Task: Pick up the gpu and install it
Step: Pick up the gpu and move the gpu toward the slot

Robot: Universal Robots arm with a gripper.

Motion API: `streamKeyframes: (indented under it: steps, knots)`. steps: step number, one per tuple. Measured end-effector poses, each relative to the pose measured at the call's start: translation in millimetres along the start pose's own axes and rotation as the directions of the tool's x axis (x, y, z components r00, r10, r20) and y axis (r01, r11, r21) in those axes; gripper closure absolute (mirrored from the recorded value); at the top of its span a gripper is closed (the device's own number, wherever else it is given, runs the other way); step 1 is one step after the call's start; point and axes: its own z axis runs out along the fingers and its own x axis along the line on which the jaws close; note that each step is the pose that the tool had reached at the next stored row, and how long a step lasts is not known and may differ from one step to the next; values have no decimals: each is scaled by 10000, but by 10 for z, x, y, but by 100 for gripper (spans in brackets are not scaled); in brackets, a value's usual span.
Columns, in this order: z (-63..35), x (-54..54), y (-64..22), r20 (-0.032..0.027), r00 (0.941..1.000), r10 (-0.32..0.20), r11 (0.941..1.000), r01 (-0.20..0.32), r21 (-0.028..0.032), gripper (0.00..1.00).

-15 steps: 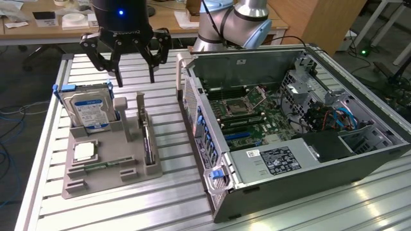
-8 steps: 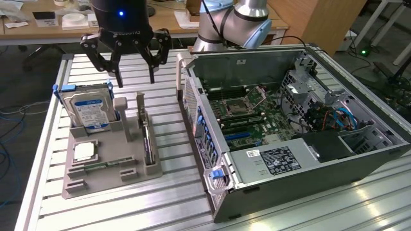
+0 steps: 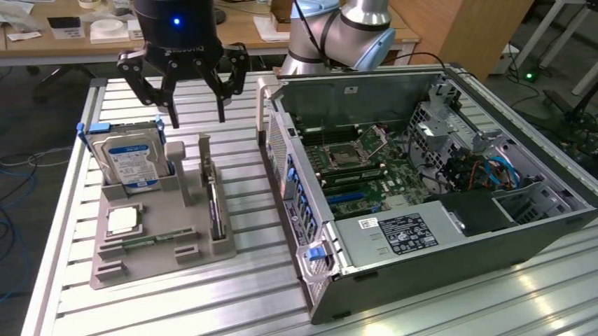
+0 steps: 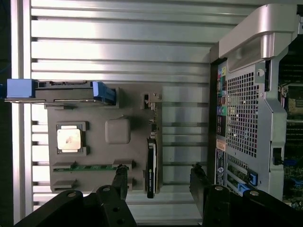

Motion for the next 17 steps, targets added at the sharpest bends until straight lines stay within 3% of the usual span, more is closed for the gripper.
streamKeyframes:
  steps: [17]
  knots:
    - [30,1,-6,32,10000,-4,10000,4,0,35]
